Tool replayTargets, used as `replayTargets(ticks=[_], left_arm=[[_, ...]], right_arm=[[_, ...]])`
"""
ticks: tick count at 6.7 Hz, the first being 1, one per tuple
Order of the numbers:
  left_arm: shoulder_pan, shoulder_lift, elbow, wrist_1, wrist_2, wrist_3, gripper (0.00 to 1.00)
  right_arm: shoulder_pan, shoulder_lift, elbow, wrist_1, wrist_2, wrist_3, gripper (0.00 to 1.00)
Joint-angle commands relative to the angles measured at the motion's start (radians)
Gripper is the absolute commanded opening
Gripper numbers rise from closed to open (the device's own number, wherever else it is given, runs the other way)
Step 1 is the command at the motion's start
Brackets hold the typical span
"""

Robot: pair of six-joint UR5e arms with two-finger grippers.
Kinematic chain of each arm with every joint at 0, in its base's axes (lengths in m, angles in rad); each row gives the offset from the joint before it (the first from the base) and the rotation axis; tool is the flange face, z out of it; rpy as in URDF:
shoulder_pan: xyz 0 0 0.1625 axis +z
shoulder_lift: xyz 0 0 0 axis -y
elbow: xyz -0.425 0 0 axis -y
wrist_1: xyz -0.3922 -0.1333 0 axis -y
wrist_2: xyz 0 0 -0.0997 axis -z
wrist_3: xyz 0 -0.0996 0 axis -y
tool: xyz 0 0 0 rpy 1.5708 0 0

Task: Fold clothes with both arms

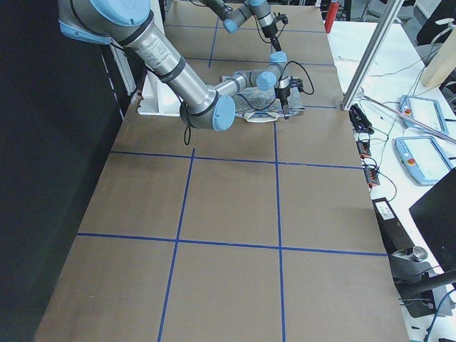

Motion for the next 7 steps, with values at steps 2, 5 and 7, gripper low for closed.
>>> replayTargets(ticks=[2,5,7], left_arm=[[0.0,0.0,-0.002,0.0,0.0,0.0,0.5],[0.0,0.014,-0.012,-0.002,-0.011,0.003,0.5],[-0.018,0.023,-0.034,0.0,-0.141,-0.038,0.5]], right_arm=[[0.031,-0.006,0.075,-0.006,0.052,0.038,1.0],[-0.13,-0.236,0.448,-0.006,0.011,0.466,0.89],[-0.26,-0.318,0.59,-0.047,-0.099,0.764,0.72]])
